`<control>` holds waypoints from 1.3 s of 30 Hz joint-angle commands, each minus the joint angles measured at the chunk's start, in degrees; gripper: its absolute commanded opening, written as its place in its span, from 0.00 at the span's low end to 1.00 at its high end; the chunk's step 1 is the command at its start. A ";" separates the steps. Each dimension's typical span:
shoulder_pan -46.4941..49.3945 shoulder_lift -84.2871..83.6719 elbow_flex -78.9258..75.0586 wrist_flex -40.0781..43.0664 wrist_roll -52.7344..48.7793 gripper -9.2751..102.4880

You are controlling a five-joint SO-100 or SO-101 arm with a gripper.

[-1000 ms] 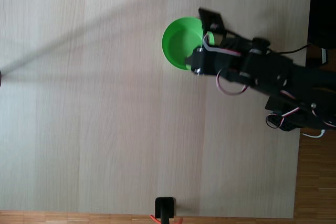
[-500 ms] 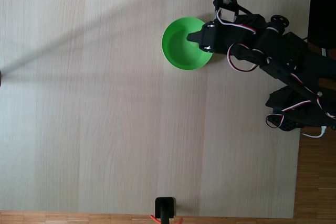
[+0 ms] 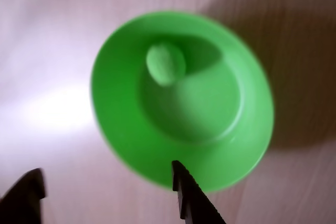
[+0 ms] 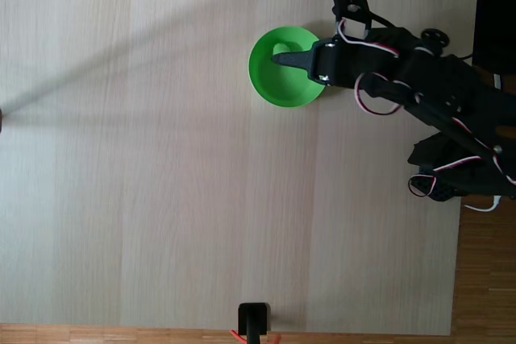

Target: Grasp a green pompom and put it in the green bowl.

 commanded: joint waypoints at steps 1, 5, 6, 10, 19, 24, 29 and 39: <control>-3.08 7.12 1.49 -0.35 0.44 0.29; -7.38 15.03 6.59 -0.35 0.44 0.22; -8.53 17.05 8.35 -0.35 0.44 0.20; -13.54 24.52 15.56 -0.35 0.53 0.11; -22.76 42.01 33.05 -0.26 8.35 0.08; -28.21 53.79 43.24 -0.44 13.45 0.08; -31.73 64.34 51.24 -0.44 15.91 0.08; -33.05 77.52 65.83 -0.26 16.00 0.08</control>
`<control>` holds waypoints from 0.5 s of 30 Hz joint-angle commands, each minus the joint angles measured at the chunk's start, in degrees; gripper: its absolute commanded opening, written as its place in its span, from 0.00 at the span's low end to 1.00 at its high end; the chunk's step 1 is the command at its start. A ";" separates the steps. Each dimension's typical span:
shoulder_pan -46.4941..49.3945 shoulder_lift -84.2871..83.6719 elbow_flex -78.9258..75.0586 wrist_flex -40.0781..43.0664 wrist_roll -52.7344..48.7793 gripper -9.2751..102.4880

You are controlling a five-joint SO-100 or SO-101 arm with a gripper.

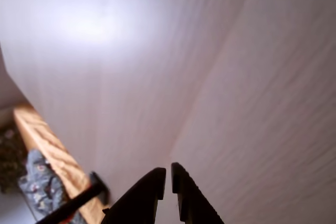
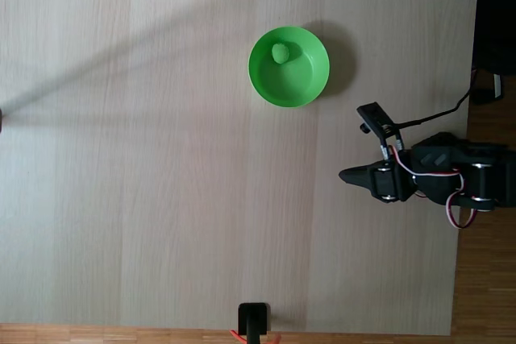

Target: Grasp a green pompom and put it in the green bowl.

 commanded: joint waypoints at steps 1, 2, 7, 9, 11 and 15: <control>-0.26 2.81 1.14 0.00 0.44 0.08; 0.18 3.08 1.41 0.09 0.88 0.08; 0.35 3.78 2.20 0.09 7.21 0.08; -0.26 3.60 2.20 0.09 10.46 0.08; -0.35 3.43 2.29 0.09 12.13 0.08; -0.35 3.52 3.60 0.09 12.22 0.08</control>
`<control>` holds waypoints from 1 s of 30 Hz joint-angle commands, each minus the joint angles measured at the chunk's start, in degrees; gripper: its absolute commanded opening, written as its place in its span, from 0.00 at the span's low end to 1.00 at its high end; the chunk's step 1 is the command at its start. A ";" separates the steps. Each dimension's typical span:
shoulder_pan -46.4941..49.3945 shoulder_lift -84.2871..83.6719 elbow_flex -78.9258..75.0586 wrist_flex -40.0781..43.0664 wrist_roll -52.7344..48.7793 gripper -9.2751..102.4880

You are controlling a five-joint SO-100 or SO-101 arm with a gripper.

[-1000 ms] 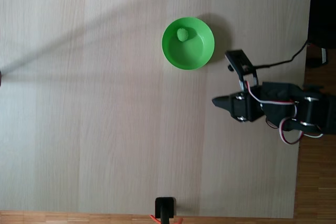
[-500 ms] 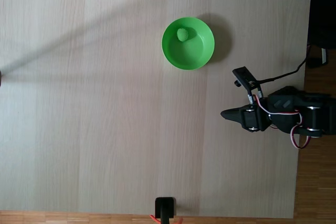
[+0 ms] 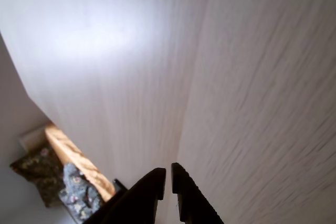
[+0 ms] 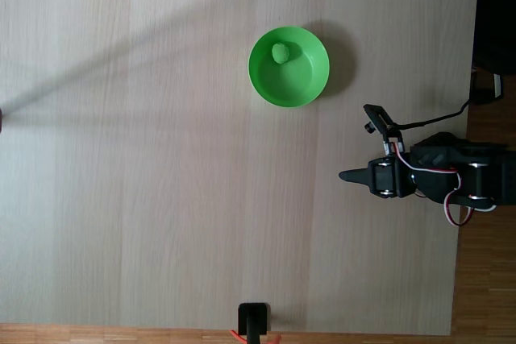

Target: Grasp a green pompom and put it in the green bowl.

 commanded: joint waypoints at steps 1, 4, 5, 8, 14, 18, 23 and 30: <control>-0.35 0.97 1.67 0.00 0.35 0.08; 0.09 1.05 3.78 -0.70 -1.05 0.08; 0.09 1.05 3.78 -0.62 -1.49 0.08; 0.26 1.14 3.60 -0.44 -2.02 0.08; 0.35 1.14 3.52 -0.35 -2.02 0.08; 0.35 1.14 3.52 -0.35 -2.02 0.08; 0.26 1.14 3.52 -0.35 -2.11 0.08; 0.26 1.14 3.52 -0.35 -2.11 0.08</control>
